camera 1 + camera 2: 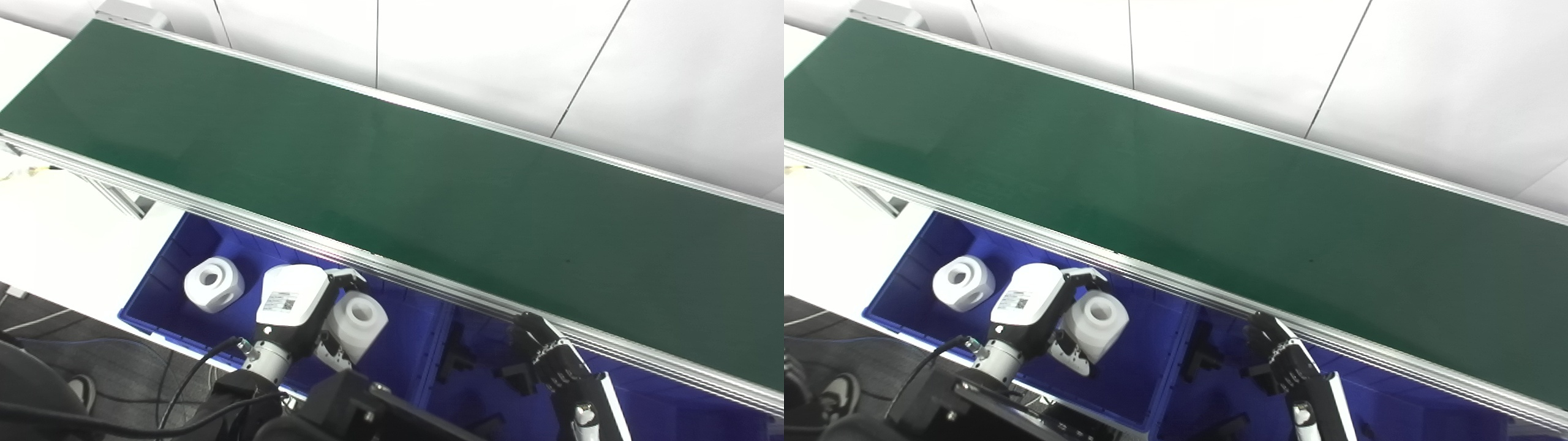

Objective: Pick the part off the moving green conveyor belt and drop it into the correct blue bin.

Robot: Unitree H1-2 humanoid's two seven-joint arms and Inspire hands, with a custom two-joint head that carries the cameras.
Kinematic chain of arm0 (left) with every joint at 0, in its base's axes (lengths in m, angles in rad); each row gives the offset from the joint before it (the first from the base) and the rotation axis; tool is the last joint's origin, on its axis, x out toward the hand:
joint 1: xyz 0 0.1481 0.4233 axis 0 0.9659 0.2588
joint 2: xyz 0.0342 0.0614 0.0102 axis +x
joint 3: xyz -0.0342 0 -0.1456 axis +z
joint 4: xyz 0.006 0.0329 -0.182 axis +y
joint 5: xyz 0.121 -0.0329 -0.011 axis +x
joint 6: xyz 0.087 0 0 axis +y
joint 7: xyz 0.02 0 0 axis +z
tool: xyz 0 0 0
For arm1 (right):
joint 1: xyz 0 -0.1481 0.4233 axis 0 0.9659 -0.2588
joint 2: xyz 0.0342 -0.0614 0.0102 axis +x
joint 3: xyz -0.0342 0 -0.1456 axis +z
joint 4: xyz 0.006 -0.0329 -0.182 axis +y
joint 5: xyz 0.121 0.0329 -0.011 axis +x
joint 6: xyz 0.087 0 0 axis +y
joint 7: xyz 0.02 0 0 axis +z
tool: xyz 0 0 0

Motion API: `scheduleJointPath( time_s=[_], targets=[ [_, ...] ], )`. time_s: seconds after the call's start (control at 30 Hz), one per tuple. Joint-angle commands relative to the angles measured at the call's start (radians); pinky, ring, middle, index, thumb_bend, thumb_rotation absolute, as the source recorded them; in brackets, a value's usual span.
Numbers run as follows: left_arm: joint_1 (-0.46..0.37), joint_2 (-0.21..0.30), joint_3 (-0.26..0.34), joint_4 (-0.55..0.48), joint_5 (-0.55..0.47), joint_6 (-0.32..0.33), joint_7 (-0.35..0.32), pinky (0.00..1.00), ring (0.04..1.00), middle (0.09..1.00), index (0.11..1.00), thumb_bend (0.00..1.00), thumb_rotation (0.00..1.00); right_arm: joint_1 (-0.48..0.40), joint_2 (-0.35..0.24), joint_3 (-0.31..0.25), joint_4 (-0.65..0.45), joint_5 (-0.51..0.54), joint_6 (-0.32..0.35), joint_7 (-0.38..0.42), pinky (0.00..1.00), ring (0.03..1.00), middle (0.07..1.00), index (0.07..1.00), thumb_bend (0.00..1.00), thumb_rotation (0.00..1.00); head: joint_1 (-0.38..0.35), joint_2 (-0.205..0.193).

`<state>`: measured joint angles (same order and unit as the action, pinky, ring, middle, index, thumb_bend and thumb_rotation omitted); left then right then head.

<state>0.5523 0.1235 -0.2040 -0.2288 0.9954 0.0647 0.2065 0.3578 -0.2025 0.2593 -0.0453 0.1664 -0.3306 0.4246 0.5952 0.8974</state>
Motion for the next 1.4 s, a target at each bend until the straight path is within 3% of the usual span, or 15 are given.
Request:
scheduleJointPath(
  time_s=[0.0,0.43,0.53,0.6,0.67,0.7,0.73,0.8,1.37],
  targets=[
    [-0.01,0.002,0.008,-0.005,0.008,0.007,0.041,0.23,0.338,0.463,0.557,0.49,0.0,-0.007,0.01,0.003,-0.017,0.004,-0.01,-0.002,0.82,0.833,0.852,0.846,0.79,0.93,0.001,-0.001],
    [-0.036,0.022,0.002,0.008,-0.022,0.067,-0.071,0.27,0.36,0.478,0.551,0.49,0.0,-0.004,0.016,0.005,-0.021,0.009,-0.004,-0.005,0.82,0.836,0.855,0.849,0.79,0.93,-0.003,-0.001],
    [-0.036,0.029,-0.009,-0.02,0.005,0.131,-0.157,0.29,0.368,0.481,0.555,0.49,0.0,-0.006,0.018,0.005,-0.019,0.006,-0.012,-0.006,0.82,0.835,0.855,0.849,0.79,0.93,-0.005,-0.002],
    [-0.033,0.037,-0.019,-0.047,0.031,0.163,-0.213,0.34,0.449,0.472,0.526,0.52,0.0,-0.008,0.017,0.005,-0.017,0.007,-0.011,-0.004,0.82,0.836,0.857,0.85,0.78,0.93,-0.006,-0.001],
    [-0.028,0.047,-0.028,-0.072,0.045,0.178,-0.252,0.41,0.526,0.586,0.502,0.52,0.07,-0.009,0.016,0.005,-0.016,0.008,-0.011,-0.003,0.82,0.837,0.858,0.85,0.79,0.93,-0.007,-0.001],
    [-0.024,0.052,-0.033,-0.085,0.048,0.183,-0.27,0.44,0.559,0.616,0.558,0.68,0.23,-0.009,0.016,0.005,-0.017,0.008,-0.011,-0.003,0.82,0.837,0.858,0.851,0.78,0.93,-0.008,0.0],
    [-0.021,0.057,-0.037,-0.096,0.048,0.186,-0.284,0.47,0.58,0.635,0.59,0.77,0.32,-0.01,0.016,0.005,-0.016,0.007,-0.013,-0.003,0.82,0.836,0.857,0.851,0.79,0.93,-0.008,0.0],
    [-0.015,0.067,-0.042,-0.111,0.043,0.183,-0.294,0.47,0.585,0.643,0.619,0.84,0.43,-0.01,0.015,0.005,-0.017,0.005,-0.014,-0.004,0.82,0.833,0.857,0.849,0.78,0.93,-0.007,0.0],
    [-0.011,0.071,-0.049,-0.131,0.036,0.184,-0.297,0.45,0.559,0.632,0.63,0.86,0.49,-0.014,0.009,0.003,-0.018,-0.003,-0.006,-0.006,0.81,0.833,0.855,0.851,0.78,0.93,-0.01,0.001]
  ],
)
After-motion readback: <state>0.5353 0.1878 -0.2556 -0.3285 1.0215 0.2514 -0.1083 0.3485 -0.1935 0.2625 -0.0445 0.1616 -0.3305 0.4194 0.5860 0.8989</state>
